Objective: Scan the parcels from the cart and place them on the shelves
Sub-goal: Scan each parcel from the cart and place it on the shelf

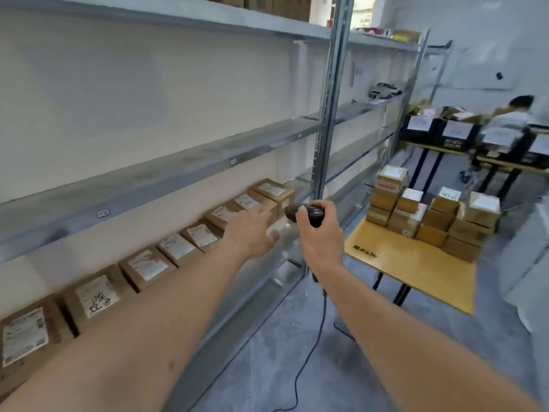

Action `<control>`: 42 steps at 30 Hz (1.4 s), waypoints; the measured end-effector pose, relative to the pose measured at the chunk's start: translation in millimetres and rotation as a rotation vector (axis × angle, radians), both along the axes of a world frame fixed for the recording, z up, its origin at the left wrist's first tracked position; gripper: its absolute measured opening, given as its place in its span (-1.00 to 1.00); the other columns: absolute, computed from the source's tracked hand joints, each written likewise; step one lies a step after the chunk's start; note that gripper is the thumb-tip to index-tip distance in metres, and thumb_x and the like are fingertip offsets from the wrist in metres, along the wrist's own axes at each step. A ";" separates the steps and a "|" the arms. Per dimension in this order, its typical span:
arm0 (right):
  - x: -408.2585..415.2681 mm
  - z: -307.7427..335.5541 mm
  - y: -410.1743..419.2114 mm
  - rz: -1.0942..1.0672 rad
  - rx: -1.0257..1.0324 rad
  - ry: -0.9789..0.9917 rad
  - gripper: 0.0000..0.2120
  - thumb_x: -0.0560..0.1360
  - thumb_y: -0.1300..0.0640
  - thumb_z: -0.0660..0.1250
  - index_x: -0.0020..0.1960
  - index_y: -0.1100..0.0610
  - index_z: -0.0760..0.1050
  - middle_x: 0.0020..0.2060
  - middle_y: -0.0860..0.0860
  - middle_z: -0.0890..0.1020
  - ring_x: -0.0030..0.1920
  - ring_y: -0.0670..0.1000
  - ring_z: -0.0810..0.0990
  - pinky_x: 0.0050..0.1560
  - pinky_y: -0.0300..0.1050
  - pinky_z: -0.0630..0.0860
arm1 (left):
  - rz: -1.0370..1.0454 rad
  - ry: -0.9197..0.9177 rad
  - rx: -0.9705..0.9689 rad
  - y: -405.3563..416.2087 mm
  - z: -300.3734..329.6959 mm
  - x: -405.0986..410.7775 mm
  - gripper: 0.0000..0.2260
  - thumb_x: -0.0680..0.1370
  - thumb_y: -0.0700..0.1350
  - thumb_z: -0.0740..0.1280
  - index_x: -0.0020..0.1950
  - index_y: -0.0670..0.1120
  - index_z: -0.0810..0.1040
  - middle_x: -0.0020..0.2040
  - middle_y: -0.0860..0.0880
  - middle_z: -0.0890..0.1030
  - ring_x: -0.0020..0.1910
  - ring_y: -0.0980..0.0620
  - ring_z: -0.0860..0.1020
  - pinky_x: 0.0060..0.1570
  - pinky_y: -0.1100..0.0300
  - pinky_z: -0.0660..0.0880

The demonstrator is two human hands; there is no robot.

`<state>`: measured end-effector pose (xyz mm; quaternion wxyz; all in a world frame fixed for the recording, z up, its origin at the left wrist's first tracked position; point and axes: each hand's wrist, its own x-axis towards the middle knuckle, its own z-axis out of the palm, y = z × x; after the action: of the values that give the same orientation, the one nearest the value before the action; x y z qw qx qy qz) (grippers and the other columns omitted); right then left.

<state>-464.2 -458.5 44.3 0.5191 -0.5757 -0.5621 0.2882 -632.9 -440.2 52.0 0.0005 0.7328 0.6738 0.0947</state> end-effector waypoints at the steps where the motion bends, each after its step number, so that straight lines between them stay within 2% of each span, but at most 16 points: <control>1: 14.5 -0.1 7.6 -0.029 0.002 0.000 -0.77 0.62 -0.22 0.28 0.22 -0.17 0.41 -0.06 -0.15 0.62 -0.06 -0.05 0.62 -0.07 -0.02 0.58 | -0.028 -0.004 -0.001 12.5 1.4 15.4 -0.49 0.64 0.19 0.24 0.53 -0.02 0.41 0.44 -0.10 0.49 0.37 -0.21 0.49 0.30 -0.09 0.47; 4: 57.5 0.0 36.7 -0.128 0.011 -0.014 -0.77 0.62 -0.22 0.28 0.21 -0.17 0.41 -0.06 -0.12 0.63 -0.08 0.02 0.65 -0.10 0.04 0.62 | -0.125 -0.005 0.008 56.7 2.5 59.8 -0.49 0.64 0.19 0.25 0.52 -0.05 0.43 0.45 -0.09 0.47 0.38 -0.19 0.48 0.32 -0.10 0.46; 9: 118.3 -4.9 90.9 -0.279 0.009 -0.023 -0.76 0.61 -0.23 0.28 0.21 -0.18 0.42 -0.08 -0.13 0.63 -0.12 -0.01 0.65 -0.11 0.12 0.65 | -0.277 0.013 -0.004 143.0 -2.7 128.6 -0.49 0.65 0.21 0.22 0.50 -0.05 0.44 0.48 -0.08 0.45 0.40 -0.18 0.47 0.34 -0.11 0.46; 11: 140.7 -5.4 109.7 -0.340 0.004 -0.029 -0.76 0.62 -0.23 0.28 0.22 -0.17 0.42 -0.09 -0.13 0.63 -0.15 -0.04 0.64 -0.20 0.00 0.61 | -0.338 0.010 -0.004 173.2 -2.3 157.9 -0.47 0.66 0.21 0.23 0.54 -0.06 0.41 0.52 -0.08 0.41 0.43 -0.19 0.44 0.37 -0.11 0.43; 13: 164.6 -6.3 126.7 -0.410 -0.006 -0.039 -0.77 0.64 -0.20 0.28 0.23 -0.15 0.41 -0.08 -0.13 0.63 -0.19 -0.08 0.63 -0.33 -0.22 0.48 | -0.407 0.012 -0.002 202.3 -1.4 189.4 -0.45 0.66 0.21 0.23 0.57 -0.06 0.38 0.57 -0.10 0.36 0.48 -0.21 0.41 0.42 -0.12 0.40; 14: 176.9 -7.0 133.8 -0.450 -0.012 -0.039 -0.77 0.65 -0.19 0.29 0.24 -0.14 0.41 -0.08 -0.13 0.63 -0.19 -0.10 0.62 -0.36 -0.24 0.43 | -0.444 0.017 -0.002 214.8 -1.5 205.8 -0.45 0.66 0.21 0.23 0.57 -0.06 0.38 0.58 -0.10 0.35 0.49 -0.21 0.40 0.44 -0.12 0.39; 16: 200.6 -9.0 146.4 -0.518 -0.018 -0.036 -0.76 0.65 -0.18 0.29 0.25 -0.13 0.42 -0.08 -0.17 0.62 -0.16 -0.13 0.60 -0.30 -0.20 0.43 | -0.515 0.013 0.012 236.8 -3.8 237.9 -0.47 0.66 0.22 0.24 0.53 -0.05 0.42 0.54 -0.09 0.39 0.46 -0.20 0.42 0.41 -0.11 0.41; 20: 252.6 -11.4 168.4 -0.638 -0.016 -0.028 -0.75 0.63 -0.19 0.30 0.25 -0.15 0.42 -0.07 -0.23 0.59 -0.07 -0.15 0.59 -0.10 -0.05 0.56 | -0.615 -0.004 0.022 267.7 -5.7 302.2 -0.50 0.65 0.21 0.24 0.50 -0.03 0.45 0.49 -0.08 0.44 0.41 -0.19 0.46 0.35 -0.12 0.47; 24: 312.3 -12.1 186.9 -0.727 -0.012 -0.027 -0.74 0.63 -0.20 0.30 0.26 -0.15 0.42 -0.04 -0.20 0.60 -0.05 -0.12 0.60 -0.09 -0.05 0.58 | -0.697 0.003 0.013 294.7 -8.5 369.1 -0.51 0.64 0.21 0.25 0.49 -0.03 0.46 0.47 -0.08 0.46 0.38 -0.19 0.48 0.32 -0.13 0.49; 29: 399.7 -20.1 210.9 -0.772 -0.007 -0.029 -0.73 0.63 -0.21 0.29 0.27 -0.15 0.41 0.04 -0.12 0.62 -0.01 -0.08 0.61 -0.06 -0.03 0.60 | -0.723 -0.024 0.023 320.4 -14.1 460.8 -0.54 0.65 0.21 0.27 0.44 -0.03 0.48 0.41 -0.05 0.49 0.35 -0.14 0.50 0.20 -0.05 0.53; 37: 534.6 -31.0 243.1 -0.760 -0.053 -0.008 -0.79 0.63 -0.18 0.30 0.21 -0.18 0.39 0.00 -0.15 0.62 -0.01 -0.07 0.61 -0.14 -0.11 0.52 | -0.673 -0.049 -0.036 351.6 -27.5 591.4 -0.53 0.64 0.21 0.28 0.47 -0.01 0.47 0.46 -0.06 0.47 0.36 -0.16 0.49 0.25 -0.12 0.53; 42: 592.3 -39.4 273.0 -0.778 -0.093 -0.007 -0.77 0.63 -0.20 0.28 0.24 -0.17 0.40 0.00 -0.16 0.62 -0.02 -0.04 0.64 -0.07 0.00 0.62 | -0.642 -0.053 -0.046 378.4 -35.2 647.4 -0.55 0.64 0.20 0.28 0.43 -0.03 0.49 0.36 -0.05 0.52 0.27 -0.12 0.53 0.20 -0.05 0.55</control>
<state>128.1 -185.5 4.9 0.5609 -0.7699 -0.2898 0.0930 14.6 -61.8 16.8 0.0643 0.9050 0.4099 0.0936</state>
